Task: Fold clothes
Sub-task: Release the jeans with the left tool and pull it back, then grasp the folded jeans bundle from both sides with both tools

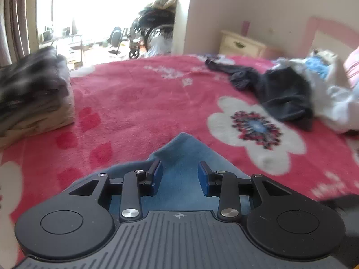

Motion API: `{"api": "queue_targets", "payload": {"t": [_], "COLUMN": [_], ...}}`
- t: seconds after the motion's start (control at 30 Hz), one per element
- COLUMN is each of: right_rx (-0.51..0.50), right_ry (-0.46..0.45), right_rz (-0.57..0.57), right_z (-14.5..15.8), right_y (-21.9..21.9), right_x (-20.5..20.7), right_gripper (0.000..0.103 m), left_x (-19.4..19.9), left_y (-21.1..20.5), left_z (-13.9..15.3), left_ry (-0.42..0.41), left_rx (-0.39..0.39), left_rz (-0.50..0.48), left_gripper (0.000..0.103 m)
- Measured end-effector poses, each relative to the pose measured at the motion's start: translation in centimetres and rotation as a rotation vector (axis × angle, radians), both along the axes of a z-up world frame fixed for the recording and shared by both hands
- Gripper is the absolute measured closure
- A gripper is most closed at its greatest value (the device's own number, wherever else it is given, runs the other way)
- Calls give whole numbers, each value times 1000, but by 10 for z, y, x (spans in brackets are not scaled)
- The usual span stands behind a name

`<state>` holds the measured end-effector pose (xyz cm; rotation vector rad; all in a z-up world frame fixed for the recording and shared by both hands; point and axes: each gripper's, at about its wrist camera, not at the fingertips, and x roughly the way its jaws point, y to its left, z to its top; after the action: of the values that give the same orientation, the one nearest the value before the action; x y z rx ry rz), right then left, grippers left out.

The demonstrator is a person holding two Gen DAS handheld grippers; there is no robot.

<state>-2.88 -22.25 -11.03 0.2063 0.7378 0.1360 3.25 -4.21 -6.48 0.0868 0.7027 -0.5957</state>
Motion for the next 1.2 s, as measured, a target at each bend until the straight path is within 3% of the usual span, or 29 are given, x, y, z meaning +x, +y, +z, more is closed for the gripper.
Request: {"api": "queue_targets", "payload": {"t": [0.07, 0.13, 0.27, 0.37, 0.43, 0.57, 0.7, 0.83, 0.97, 1.2], "right_rx": [64, 130, 175, 137, 55, -89, -152, -149, -125, -56], "right_ry": [20, 41, 79, 42, 15, 115, 119, 118, 125, 144], "right_rz": [-18, -38, -52, -35, 25, 47, 47, 42, 25, 0], "right_z": [0, -1, 7, 24, 32, 7, 0, -2, -2, -2], "right_y": [-8, -16, -21, -19, -10, 9, 19, 18, 16, 7], "right_x": [2, 5, 6, -6, -16, -11, -10, -12, -12, -9], "right_gripper": [103, 103, 103, 98, 98, 101, 101, 101, 101, 101], "left_x": [-23, -39, -60, -59, -59, -64, -69, -76, -87, -94], "left_y": [9, 2, -4, -2, -1, -3, -5, -5, -23, -24], "left_z": [-2, -16, -30, -32, -34, -36, -33, -21, -31, -42], "left_ry": [11, 25, -43, -22, -27, -50, -73, -98, -146, -199], "left_rx": [8, 64, 94, 53, 44, 61, 73, 32, 145, 163], "left_rz": [-50, -80, -8, 54, 63, 59, 57, 25, -47, -43], "left_gripper": [69, 69, 69, 69, 69, 69, 69, 69, 69, 68]}}
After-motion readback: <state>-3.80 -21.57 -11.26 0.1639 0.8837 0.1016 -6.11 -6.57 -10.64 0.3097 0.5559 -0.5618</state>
